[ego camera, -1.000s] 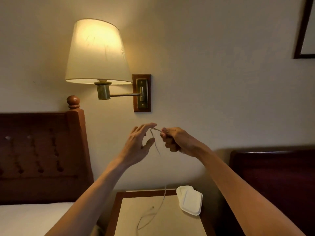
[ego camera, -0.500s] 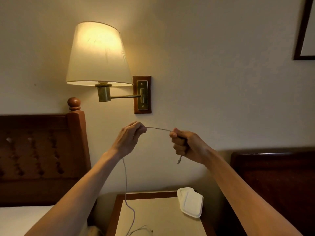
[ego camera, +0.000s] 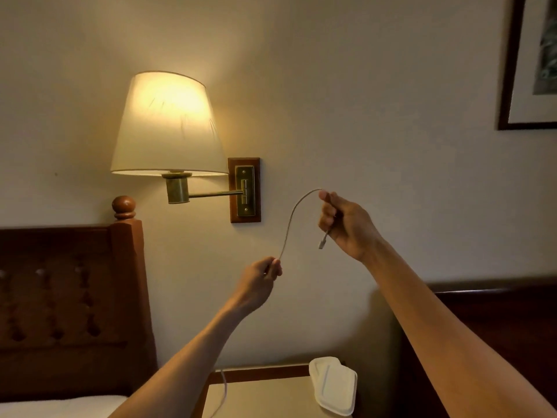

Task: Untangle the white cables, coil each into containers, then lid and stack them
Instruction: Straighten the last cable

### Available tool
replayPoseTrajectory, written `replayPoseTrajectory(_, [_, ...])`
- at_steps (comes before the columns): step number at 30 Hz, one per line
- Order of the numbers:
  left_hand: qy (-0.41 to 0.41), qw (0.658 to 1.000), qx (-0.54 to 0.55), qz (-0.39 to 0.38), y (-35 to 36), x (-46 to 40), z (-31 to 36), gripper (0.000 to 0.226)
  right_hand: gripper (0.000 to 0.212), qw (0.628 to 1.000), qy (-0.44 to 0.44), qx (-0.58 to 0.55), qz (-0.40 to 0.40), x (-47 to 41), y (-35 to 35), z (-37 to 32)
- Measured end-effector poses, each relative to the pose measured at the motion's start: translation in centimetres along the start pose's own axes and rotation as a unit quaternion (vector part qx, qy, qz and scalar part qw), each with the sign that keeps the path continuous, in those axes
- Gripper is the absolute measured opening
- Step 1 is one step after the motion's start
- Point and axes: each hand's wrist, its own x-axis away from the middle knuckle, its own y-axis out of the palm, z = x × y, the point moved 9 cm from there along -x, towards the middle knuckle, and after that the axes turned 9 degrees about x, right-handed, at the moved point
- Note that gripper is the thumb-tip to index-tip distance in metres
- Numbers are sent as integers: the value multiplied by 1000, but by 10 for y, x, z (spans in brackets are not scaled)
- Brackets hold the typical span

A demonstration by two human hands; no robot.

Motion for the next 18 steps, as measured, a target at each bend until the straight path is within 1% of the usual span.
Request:
replayPoseTrajectory(2, [43,989,-108,-87,20,-1,35,36,29,994,-30,99,25,2,-6,-6])
replayPoseTrajectory(4, [97,962,-196,-161,34,3,72,36,31,982,-53,177,34,5,-7,-11])
replayPoseTrajectory(5, [127,950,-222,-179,36,6,90,37,32,979,-53,196,30,6,-6,-12])
replayPoseTrajectory(7, [193,935,-236,-180,34,10,127,36,34,972,-43,231,11,10,-1,-12])
replayPoseTrajectory(9, [257,926,-235,-146,24,14,158,31,35,958,-37,285,-8,13,5,-12])
replayPoseTrajectory(11, [319,915,-231,-82,9,15,180,24,38,945,-44,322,-31,18,13,-14])
replayPoseTrajectory(14, [367,901,-233,4,-10,15,191,22,40,950,-52,299,-76,27,27,-17])
replayPoseTrajectory(18, [374,900,-210,82,-28,15,191,22,38,967,-14,219,-126,38,37,-11])
